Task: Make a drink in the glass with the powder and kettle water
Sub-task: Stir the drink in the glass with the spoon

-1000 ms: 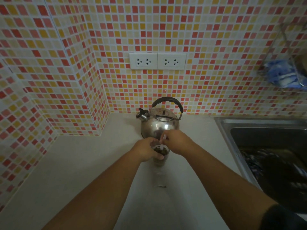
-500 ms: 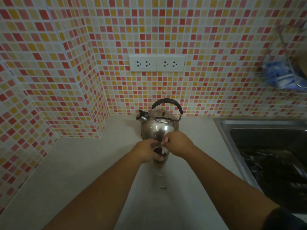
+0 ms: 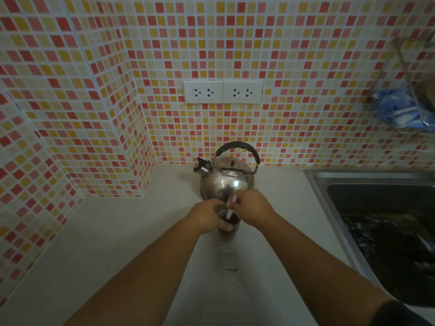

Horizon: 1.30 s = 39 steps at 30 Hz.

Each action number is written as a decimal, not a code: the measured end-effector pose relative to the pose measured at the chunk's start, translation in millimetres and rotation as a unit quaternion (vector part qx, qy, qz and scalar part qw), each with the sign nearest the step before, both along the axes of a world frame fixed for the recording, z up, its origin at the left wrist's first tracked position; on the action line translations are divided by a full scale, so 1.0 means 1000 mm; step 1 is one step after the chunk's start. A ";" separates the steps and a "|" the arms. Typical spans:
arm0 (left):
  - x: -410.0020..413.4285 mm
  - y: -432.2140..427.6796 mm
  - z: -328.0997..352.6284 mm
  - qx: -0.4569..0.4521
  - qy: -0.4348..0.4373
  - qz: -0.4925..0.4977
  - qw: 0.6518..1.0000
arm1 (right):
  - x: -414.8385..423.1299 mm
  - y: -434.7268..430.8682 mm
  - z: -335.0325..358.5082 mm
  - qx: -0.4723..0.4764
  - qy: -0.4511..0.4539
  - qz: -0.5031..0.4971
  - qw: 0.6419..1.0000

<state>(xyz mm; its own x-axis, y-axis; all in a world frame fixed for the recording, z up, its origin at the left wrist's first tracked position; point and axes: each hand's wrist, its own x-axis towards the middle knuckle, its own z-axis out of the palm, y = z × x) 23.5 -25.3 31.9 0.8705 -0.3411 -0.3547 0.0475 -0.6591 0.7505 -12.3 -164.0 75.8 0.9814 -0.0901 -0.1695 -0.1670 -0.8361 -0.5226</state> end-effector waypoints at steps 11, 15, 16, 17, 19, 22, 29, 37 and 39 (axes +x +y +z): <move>0.000 0.000 -0.001 -0.004 0.001 -0.004 1.000 | 0.004 -0.002 -0.001 -0.016 -0.007 -0.005 1.000; 0.001 0.000 -0.001 -0.001 0.000 -0.001 1.000 | 0.006 -0.008 -0.003 -0.022 -0.014 -0.021 0.999; 0.002 0.000 -0.002 0.000 -0.002 0.000 1.000 | 0.005 -0.008 -0.004 -0.014 -0.008 -0.014 1.000; 0.002 0.000 -0.002 0.001 -0.005 0.001 1.000 | 0.004 -0.008 -0.005 -0.003 -0.004 -0.004 1.000; 0.002 0.001 -0.002 0.003 -0.006 0.001 1.000 | 0.004 -0.006 -0.007 0.010 -0.011 0.002 1.000; 0.001 0.000 -0.002 0.003 0.000 0.001 1.000 | 0.006 -0.006 -0.008 -0.009 -0.035 -0.026 0.999; 0.001 0.001 0.000 -0.001 0.003 0.001 1.000 | 0.005 -0.005 -0.009 0.001 -0.017 -0.004 1.000; -0.001 0.001 0.000 -0.009 0.013 0.003 1.000 | 0.002 -0.011 -0.016 0.019 -0.009 -0.050 0.999; -0.002 0.001 0.000 -0.006 0.017 0.004 1.000 | 0.000 -0.010 -0.017 0.051 -0.002 -0.075 0.996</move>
<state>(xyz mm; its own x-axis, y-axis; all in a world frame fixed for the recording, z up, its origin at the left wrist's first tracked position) 21.8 -24.6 31.7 0.8605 -0.3385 -0.3809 0.0789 -0.6500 0.7558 -12.7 -174.3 58.3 0.9590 -0.2179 -0.1810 -0.2833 -0.7441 -0.6051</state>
